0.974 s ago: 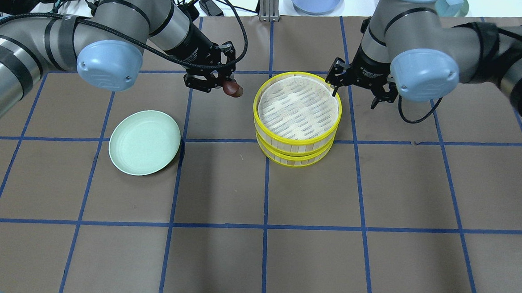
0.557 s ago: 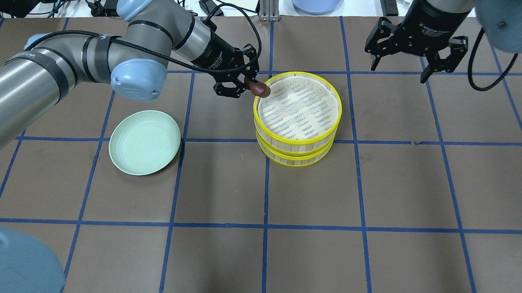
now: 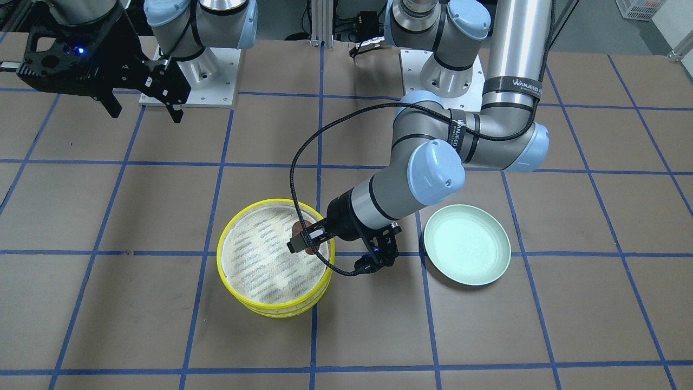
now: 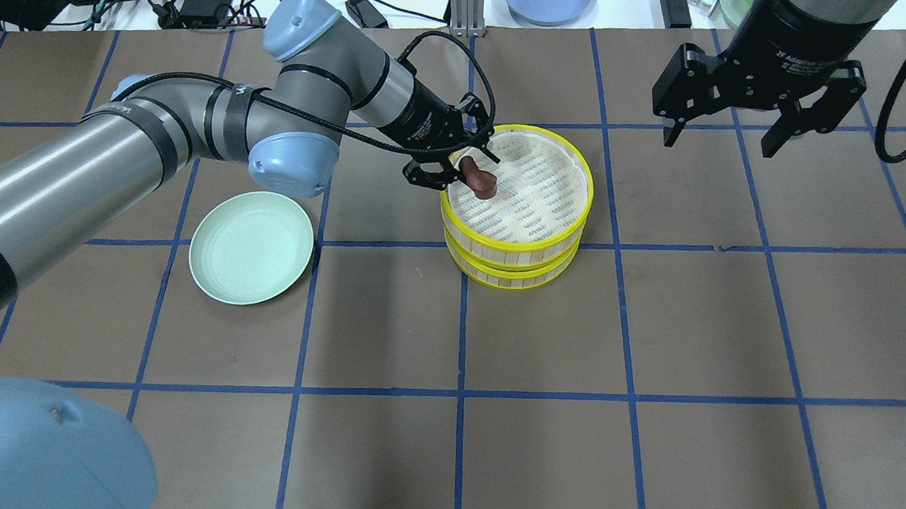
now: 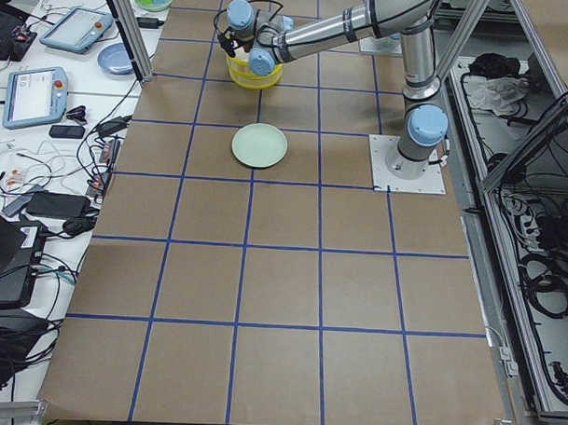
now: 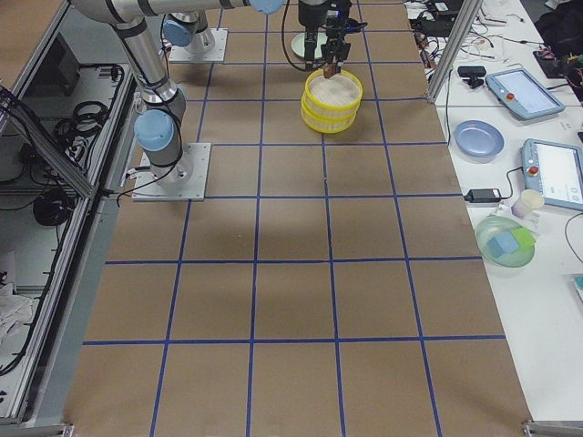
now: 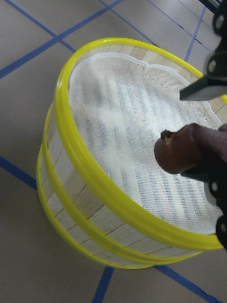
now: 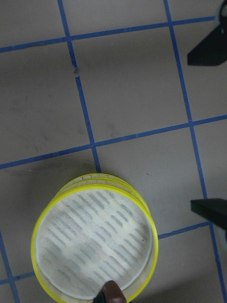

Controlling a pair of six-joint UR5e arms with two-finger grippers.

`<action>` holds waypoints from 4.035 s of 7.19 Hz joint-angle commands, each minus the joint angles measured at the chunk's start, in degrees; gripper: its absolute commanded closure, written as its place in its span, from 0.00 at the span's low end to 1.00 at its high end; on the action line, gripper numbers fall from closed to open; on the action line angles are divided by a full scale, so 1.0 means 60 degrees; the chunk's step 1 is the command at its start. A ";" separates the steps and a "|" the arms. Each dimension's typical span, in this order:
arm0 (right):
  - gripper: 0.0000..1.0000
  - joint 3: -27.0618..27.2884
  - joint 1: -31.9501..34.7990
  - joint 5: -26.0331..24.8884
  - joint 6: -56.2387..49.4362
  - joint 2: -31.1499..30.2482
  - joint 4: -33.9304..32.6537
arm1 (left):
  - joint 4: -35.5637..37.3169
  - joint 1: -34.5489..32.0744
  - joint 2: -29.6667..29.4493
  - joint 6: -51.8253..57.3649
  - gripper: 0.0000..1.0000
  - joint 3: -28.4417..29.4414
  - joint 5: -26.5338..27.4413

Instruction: Stack buns with steamer

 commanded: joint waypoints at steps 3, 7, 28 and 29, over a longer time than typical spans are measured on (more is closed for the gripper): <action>0.00 0.0012 -0.0043 -0.0033 -0.1428 -0.0054 0.0014 | 0.0012 -0.0209 0.0146 -0.0244 0.00 0.0109 0.0529; 0.00 0.0027 -0.0013 -0.0176 -0.1428 -0.0141 0.0057 | -0.2128 0.0154 0.0919 0.3369 0.00 0.0735 0.2511; 0.00 0.0041 -0.0014 -0.0164 -0.1413 -0.0141 0.0028 | -0.6169 0.1680 0.4321 0.8267 0.00 0.0710 0.6271; 0.00 0.0041 -0.0014 -0.0120 -0.1283 -0.0127 -0.0059 | -0.6155 0.1680 0.4307 0.8252 0.00 0.0710 0.6256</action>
